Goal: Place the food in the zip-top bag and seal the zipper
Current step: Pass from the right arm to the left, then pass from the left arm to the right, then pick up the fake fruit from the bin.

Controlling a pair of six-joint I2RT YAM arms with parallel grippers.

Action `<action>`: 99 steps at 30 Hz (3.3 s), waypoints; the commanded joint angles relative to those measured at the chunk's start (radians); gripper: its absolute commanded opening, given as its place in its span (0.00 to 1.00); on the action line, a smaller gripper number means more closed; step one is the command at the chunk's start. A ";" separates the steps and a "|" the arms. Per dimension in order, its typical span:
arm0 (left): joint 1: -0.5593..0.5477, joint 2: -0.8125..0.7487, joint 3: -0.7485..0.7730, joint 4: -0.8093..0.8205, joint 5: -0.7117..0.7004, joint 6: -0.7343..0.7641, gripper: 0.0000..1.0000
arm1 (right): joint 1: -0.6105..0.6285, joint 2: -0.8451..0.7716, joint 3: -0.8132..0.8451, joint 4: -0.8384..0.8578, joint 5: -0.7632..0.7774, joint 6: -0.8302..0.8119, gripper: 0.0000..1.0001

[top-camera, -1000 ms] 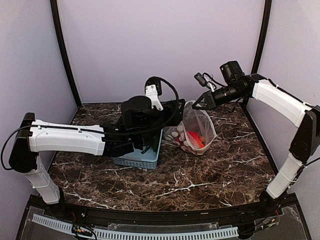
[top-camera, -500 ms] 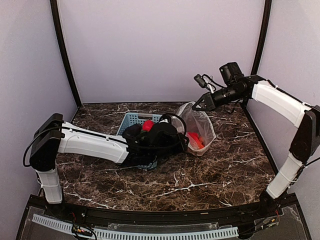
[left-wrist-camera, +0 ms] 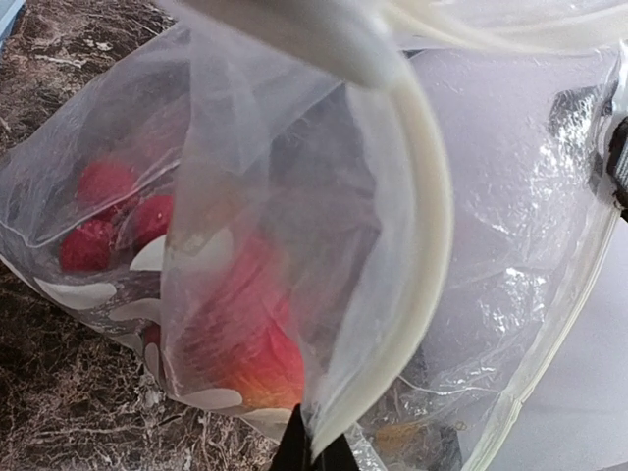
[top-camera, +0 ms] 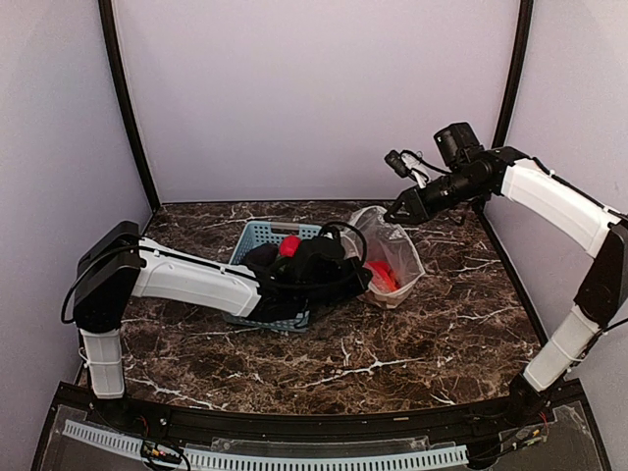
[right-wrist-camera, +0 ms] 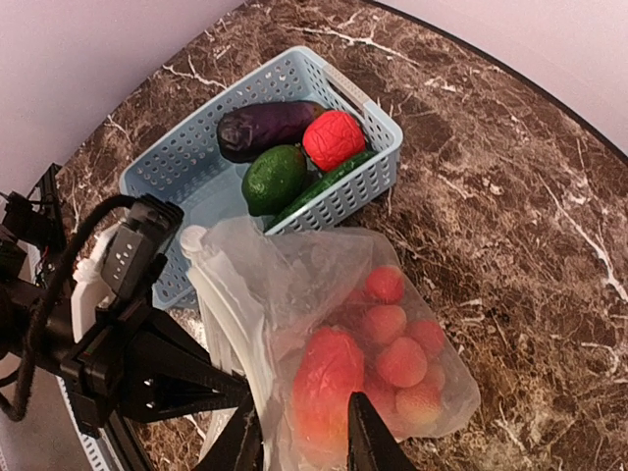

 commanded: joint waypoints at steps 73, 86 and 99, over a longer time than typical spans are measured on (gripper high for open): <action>0.429 0.073 0.192 -0.730 0.155 0.433 0.66 | -0.031 -0.004 -0.080 0.053 -0.028 -0.033 0.00; 0.443 0.140 0.233 -0.723 0.155 0.421 0.76 | -0.030 -0.011 -0.076 0.041 -0.033 -0.028 0.00; 0.440 0.059 0.205 -0.724 0.151 0.439 0.60 | -0.031 -0.013 -0.079 0.041 -0.025 -0.031 0.00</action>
